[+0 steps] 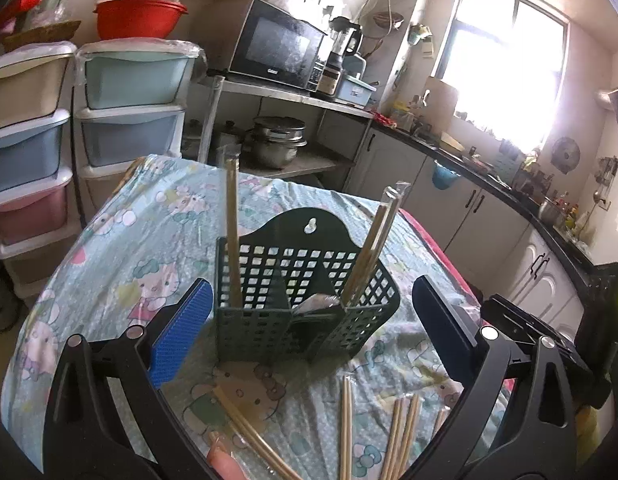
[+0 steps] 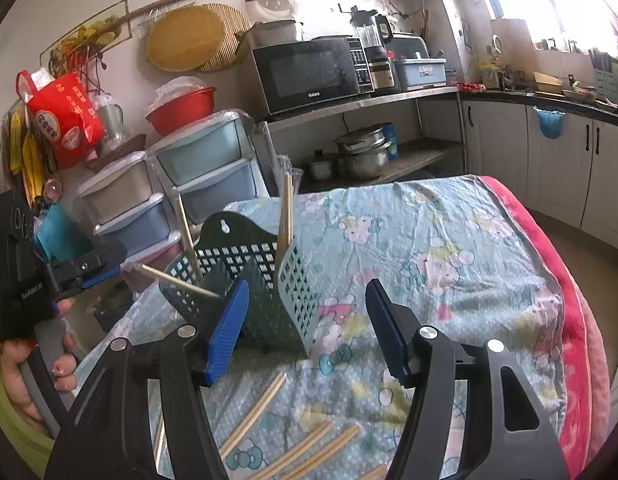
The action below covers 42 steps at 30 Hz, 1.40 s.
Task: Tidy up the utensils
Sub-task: 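Move both open grippers down toward the loose chopsticks beside the caddy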
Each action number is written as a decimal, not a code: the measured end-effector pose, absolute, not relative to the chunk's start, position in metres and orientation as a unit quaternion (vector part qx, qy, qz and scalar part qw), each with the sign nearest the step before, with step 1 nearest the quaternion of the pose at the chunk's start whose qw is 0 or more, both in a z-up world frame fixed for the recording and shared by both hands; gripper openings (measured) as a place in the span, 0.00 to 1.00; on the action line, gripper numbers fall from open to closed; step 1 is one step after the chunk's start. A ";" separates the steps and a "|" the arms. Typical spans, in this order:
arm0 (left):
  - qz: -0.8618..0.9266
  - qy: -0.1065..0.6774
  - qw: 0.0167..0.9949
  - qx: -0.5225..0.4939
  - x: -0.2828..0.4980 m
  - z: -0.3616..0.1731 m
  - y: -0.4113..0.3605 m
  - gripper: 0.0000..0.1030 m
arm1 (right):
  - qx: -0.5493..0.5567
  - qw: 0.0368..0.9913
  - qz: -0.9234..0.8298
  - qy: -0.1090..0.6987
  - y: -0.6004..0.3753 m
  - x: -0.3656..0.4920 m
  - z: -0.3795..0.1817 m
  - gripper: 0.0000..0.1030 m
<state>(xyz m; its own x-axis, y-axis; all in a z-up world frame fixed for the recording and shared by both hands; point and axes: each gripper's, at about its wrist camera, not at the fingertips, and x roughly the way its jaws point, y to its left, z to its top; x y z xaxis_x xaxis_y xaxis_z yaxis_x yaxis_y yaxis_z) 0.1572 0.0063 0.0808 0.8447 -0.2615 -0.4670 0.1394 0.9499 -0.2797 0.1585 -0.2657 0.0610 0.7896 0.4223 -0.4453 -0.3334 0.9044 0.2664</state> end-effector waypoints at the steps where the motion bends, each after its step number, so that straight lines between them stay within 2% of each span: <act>1: -0.105 0.260 0.952 -0.121 0.156 0.079 0.007 0.90 | 0.088 0.941 0.200 0.258 -0.266 0.158 0.059 0.57; 42: -0.081 0.346 0.927 -0.122 0.152 0.011 0.017 0.90 | 0.067 0.917 0.193 0.341 -0.267 0.148 0.000 0.57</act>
<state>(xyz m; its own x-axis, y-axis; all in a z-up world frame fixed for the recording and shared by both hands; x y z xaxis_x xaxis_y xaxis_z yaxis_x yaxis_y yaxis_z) 0.1524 0.0169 0.0110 0.7473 -0.2354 -0.6213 0.0661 0.9568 -0.2830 0.1485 -0.2667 0.0003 0.6924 0.4005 -0.6001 -0.3094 0.9163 0.2544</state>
